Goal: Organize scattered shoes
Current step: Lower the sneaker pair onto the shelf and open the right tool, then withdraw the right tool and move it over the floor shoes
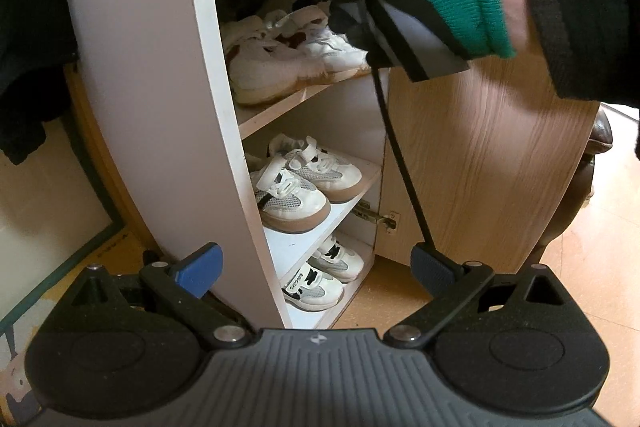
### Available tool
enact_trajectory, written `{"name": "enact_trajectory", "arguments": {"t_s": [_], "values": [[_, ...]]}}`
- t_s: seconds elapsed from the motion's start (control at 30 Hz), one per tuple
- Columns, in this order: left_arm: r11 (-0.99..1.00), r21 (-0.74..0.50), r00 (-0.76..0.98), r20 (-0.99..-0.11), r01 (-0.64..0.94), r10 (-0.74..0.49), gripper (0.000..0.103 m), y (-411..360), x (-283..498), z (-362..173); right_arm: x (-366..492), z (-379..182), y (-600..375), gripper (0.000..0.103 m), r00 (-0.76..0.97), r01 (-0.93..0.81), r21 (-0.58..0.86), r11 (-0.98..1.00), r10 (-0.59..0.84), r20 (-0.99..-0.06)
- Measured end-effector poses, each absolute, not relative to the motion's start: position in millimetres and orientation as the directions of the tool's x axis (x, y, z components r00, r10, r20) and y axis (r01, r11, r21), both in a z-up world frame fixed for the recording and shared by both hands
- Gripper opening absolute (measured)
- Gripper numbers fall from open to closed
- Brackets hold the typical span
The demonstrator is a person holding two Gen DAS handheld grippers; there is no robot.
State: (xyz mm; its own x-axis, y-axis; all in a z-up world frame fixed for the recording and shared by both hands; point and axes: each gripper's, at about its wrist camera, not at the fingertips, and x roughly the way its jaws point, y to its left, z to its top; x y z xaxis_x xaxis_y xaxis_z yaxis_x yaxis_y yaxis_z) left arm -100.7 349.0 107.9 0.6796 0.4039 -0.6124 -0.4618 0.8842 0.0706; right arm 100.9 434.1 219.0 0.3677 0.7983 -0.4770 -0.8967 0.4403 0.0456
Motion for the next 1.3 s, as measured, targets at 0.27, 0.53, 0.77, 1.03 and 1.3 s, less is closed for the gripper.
{"name": "enact_trajectory", "arguments": {"t_s": [0.27,0.53,0.77,1.03,1.3], "values": [[0.884,0.079,0.681,-0.607,-0.46,0.408,0.101,345,-102,112,93,230,407,0.077,0.352,-0.901,0.079,0.426,0.826,-0.44],[0.879,0.081,0.675,-0.608,-0.47,0.418,0.101,345,-107,113,71,200,328,0.08,0.284,-0.911,0.143,0.386,0.842,-0.458],[0.886,0.086,0.677,-0.612,-0.456,0.408,0.101,340,-101,112,68,174,320,0.081,0.263,-0.917,0.143,0.373,0.832,-0.488],[0.882,0.095,0.667,-0.619,-0.461,0.415,0.101,344,-99,110,85,167,333,0.084,0.254,-0.923,0.15,0.354,0.855,-0.452],[0.884,0.101,0.663,-0.623,-0.457,0.415,0.101,344,-95,108,100,168,351,0.084,0.249,-0.919,0.172,0.356,0.86,-0.445]]}}
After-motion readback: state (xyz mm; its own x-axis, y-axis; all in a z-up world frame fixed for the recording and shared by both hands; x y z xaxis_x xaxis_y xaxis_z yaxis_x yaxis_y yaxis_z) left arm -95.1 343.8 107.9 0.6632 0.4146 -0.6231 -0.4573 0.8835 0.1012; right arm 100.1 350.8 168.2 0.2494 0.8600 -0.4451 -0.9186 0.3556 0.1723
